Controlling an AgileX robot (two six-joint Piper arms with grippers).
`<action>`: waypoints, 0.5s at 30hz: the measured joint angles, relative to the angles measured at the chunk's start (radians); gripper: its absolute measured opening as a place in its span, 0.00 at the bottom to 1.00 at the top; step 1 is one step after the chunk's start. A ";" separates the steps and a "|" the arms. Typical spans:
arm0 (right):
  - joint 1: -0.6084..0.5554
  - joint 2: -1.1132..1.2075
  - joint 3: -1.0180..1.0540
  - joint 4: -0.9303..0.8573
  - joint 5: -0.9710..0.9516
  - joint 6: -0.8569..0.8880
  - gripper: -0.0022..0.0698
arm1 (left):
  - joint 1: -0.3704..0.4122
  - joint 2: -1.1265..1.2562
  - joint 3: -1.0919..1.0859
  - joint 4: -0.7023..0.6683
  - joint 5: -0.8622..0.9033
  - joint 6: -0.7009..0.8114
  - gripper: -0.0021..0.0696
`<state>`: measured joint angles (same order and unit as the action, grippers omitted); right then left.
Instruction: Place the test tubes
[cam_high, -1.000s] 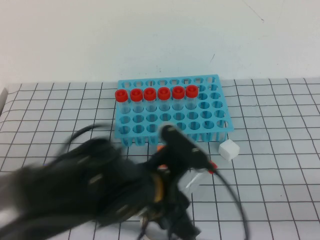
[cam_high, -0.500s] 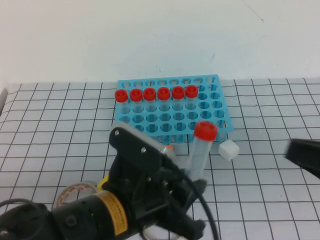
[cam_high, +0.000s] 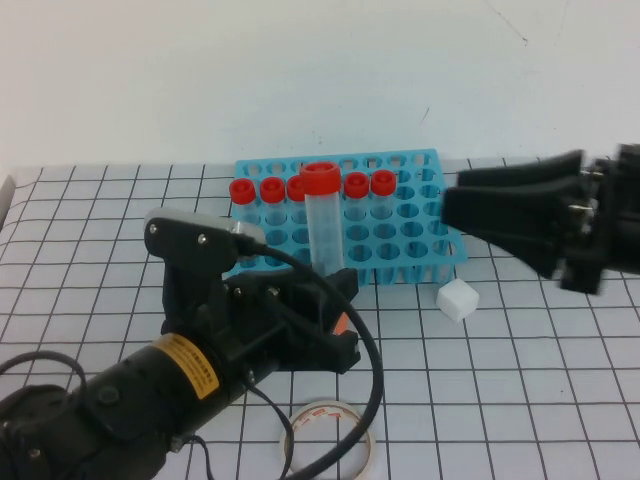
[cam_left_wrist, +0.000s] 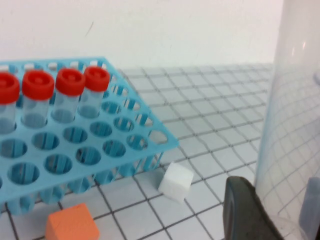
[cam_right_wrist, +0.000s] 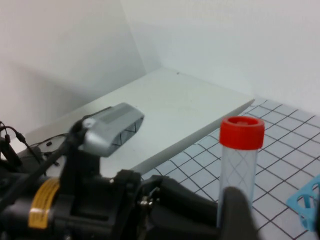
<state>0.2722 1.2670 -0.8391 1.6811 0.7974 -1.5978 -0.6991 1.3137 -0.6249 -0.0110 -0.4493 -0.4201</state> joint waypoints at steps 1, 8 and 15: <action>0.011 0.018 -0.018 0.000 -0.008 0.000 0.45 | 0.002 0.000 0.005 0.000 -0.018 0.000 0.33; 0.132 0.191 -0.146 0.000 -0.065 0.000 0.83 | 0.002 0.000 0.014 0.021 -0.060 0.000 0.33; 0.181 0.298 -0.260 0.002 -0.107 0.022 0.85 | 0.002 0.000 0.014 0.036 -0.062 0.000 0.33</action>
<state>0.4536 1.5652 -1.0987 1.6832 0.6899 -1.5755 -0.6975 1.3137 -0.6106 0.0249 -0.5113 -0.4201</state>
